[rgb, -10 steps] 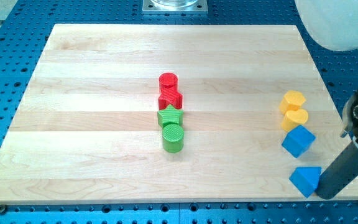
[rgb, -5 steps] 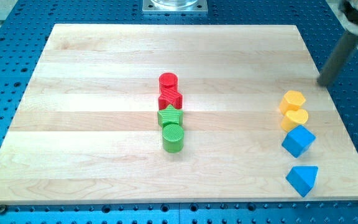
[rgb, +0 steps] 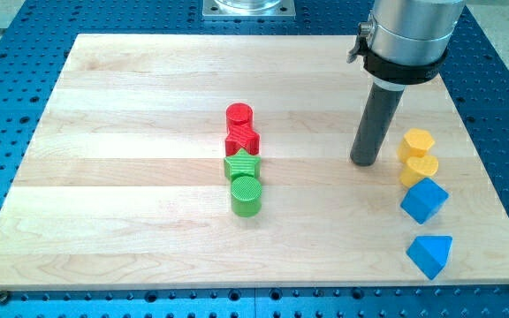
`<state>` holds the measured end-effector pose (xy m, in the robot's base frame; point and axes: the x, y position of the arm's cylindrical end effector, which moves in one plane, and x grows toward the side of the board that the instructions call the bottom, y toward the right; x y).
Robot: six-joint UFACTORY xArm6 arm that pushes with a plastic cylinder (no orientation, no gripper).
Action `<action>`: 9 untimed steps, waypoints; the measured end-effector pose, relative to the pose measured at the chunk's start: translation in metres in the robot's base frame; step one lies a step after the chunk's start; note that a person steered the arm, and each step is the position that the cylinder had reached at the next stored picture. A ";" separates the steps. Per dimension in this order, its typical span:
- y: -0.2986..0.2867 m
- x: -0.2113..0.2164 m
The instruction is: Place the triangle below the cube
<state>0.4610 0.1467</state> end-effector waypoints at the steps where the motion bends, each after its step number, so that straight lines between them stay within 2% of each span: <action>1: 0.000 0.008; 2: -0.001 0.050; 3: -0.004 0.126; 5: -0.010 0.157; 6: -0.011 0.157; 7: 0.035 0.157; 9: 0.053 0.157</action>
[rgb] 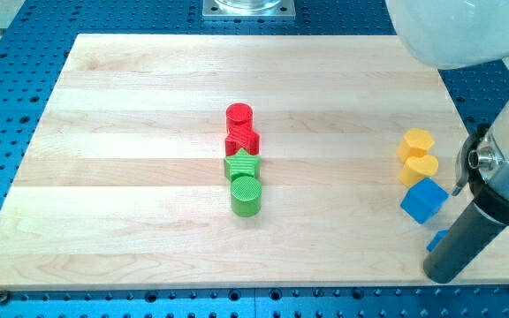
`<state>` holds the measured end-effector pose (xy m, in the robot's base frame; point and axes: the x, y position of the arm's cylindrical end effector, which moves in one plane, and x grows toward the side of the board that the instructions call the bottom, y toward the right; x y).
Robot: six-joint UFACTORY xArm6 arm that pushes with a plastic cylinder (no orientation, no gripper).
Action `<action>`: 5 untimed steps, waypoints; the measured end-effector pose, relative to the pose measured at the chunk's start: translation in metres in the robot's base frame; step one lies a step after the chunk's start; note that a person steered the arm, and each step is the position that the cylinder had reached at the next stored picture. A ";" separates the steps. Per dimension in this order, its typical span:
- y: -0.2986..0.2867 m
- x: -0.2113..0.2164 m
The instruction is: Place the triangle below the cube
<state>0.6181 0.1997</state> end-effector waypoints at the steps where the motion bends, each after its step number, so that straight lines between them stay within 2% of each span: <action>1: -0.002 0.000; 2: 0.004 0.000; 4: 0.059 -0.001; 5: 0.113 -0.009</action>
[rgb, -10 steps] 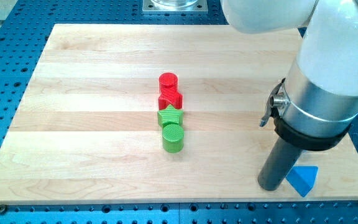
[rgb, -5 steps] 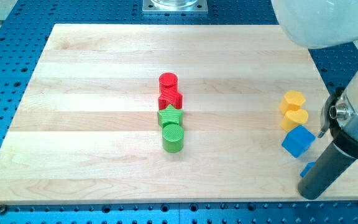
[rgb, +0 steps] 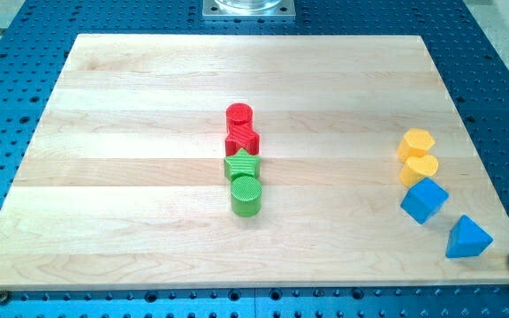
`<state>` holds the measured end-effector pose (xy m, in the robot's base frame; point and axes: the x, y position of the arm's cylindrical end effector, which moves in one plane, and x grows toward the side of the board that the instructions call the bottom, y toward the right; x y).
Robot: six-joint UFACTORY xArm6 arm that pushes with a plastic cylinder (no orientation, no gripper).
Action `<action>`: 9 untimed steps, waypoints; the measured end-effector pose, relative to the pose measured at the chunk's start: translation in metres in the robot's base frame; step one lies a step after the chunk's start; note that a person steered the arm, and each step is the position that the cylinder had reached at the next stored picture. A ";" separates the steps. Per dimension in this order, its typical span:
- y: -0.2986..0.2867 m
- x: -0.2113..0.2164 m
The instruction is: Place the triangle below the cube
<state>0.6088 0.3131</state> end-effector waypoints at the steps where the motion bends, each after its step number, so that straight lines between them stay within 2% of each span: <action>1: 0.013 -0.016; 3: -0.059 0.001; 5: -0.075 0.009; 7: -0.079 -0.012; 9: -0.089 -0.001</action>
